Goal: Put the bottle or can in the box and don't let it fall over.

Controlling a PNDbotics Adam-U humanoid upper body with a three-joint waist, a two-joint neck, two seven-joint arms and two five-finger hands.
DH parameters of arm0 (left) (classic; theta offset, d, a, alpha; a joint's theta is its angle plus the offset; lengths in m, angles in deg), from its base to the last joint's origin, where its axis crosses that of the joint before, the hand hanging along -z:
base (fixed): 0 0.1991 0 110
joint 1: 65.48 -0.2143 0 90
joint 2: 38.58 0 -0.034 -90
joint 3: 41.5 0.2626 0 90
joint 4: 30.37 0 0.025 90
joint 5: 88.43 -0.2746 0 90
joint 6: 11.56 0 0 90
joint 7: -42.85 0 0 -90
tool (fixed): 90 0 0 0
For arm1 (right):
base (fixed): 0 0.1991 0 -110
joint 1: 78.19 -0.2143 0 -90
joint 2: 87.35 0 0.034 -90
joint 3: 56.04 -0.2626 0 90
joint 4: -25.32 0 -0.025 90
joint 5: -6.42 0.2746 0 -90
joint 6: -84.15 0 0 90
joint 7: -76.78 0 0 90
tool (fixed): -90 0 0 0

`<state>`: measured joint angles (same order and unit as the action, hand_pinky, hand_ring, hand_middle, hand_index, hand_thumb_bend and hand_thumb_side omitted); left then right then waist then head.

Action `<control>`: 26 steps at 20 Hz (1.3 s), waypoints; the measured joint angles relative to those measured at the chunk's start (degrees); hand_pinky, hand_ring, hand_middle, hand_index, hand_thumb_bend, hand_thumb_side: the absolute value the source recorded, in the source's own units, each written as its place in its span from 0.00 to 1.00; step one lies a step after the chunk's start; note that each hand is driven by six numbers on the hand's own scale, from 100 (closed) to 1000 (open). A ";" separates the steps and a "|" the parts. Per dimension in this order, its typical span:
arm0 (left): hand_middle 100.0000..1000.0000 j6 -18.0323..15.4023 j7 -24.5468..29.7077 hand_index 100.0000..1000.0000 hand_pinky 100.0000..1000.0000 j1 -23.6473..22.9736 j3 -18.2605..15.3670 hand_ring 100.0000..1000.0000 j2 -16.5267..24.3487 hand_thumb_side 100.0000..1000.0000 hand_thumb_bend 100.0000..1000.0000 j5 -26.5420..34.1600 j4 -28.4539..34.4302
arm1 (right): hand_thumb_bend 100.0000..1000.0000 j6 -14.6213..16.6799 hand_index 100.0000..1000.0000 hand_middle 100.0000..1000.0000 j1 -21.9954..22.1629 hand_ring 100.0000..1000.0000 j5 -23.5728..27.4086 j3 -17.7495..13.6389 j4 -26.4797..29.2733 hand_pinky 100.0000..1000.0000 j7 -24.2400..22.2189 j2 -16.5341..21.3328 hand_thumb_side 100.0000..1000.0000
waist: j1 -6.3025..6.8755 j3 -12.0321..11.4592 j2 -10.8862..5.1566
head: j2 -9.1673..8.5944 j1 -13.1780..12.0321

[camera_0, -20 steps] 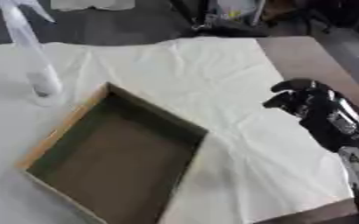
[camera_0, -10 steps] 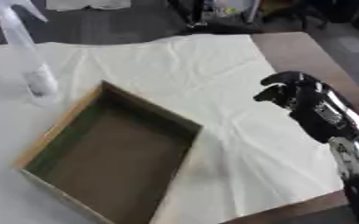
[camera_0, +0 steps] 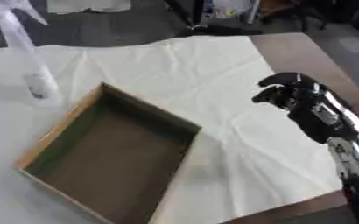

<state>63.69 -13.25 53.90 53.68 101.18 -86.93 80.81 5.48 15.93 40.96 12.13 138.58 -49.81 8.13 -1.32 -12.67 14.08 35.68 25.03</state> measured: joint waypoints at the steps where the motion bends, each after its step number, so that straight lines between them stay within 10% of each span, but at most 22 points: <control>1: 0.76 -0.08 0.17 0.86 0.82 1.42 0.50 0.76 0.00 0.58 0.00 -0.51 -0.74 | 0.00 0.00 0.80 0.75 0.01 0.70 -0.03 0.01 0.00 0.81 0.00 0.01 0.48 | 0.08 0.03 0.00 | 0.00 -0.08; 14: 0.76 -0.42 7.27 0.86 0.83 22.51 7.29 0.76 -8.63 0.56 0.00 -3.25 -18.35 | 0.00 -0.50 0.80 0.75 0.02 0.70 0.08 0.49 0.00 0.81 -0.47 0.67 0.48 | 0.56 1.01 -0.88 | -2.69 -5.96; 26: 0.76 -1.55 8.46 0.86 0.84 28.32 7.63 0.76 -13.77 0.55 0.00 -4.08 -27.04 | 0.00 -0.26 0.80 0.75 -0.02 0.70 -0.24 0.52 0.00 0.81 -0.64 0.70 0.49 | 0.46 1.75 -0.17 | -6.14 -7.12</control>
<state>62.13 -4.79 82.22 61.31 87.40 -91.01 53.77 5.22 15.91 40.72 12.65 138.58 -50.45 8.82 -0.86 -10.92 13.91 29.54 17.91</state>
